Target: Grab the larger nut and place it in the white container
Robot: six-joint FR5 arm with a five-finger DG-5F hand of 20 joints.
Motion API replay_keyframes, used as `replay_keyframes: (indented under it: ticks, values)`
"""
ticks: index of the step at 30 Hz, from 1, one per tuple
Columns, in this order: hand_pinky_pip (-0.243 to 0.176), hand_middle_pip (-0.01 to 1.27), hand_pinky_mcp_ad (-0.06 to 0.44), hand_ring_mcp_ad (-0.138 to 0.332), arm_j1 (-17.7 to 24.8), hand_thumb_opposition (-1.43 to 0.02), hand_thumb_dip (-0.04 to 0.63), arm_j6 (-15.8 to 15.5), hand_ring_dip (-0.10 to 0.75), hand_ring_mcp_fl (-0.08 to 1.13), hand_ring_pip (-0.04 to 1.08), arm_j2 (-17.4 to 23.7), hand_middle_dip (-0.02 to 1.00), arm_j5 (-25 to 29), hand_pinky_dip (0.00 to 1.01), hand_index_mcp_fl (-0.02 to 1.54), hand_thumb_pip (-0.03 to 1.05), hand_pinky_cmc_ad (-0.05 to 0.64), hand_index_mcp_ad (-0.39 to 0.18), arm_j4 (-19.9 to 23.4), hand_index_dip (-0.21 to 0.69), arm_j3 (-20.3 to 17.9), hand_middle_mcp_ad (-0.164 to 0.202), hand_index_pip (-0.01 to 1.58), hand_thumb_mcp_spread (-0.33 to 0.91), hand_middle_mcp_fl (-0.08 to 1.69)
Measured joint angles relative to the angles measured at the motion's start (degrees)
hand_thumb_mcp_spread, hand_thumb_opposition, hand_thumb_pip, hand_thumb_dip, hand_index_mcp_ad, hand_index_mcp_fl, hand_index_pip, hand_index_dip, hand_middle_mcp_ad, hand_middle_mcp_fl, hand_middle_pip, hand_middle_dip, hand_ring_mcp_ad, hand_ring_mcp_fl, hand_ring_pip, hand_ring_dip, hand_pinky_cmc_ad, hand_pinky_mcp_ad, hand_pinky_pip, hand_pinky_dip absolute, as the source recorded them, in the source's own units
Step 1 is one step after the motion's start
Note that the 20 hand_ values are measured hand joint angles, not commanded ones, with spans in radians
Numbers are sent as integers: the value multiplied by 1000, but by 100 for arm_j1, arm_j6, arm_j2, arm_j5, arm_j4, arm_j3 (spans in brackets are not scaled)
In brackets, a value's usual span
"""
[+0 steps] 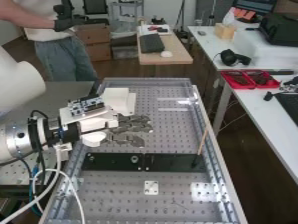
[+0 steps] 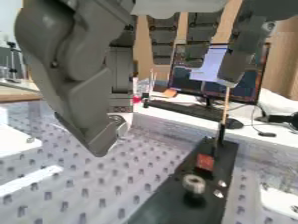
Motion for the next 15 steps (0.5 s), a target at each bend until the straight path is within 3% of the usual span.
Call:
replay_keyframes:
  ticks: [15]
  values:
    - [-94,120,298,138,805,-970,188,893,152,5,155,425,192,-576,621,346,731,346,-166,706,-44,-581,79,1506,354,-12]
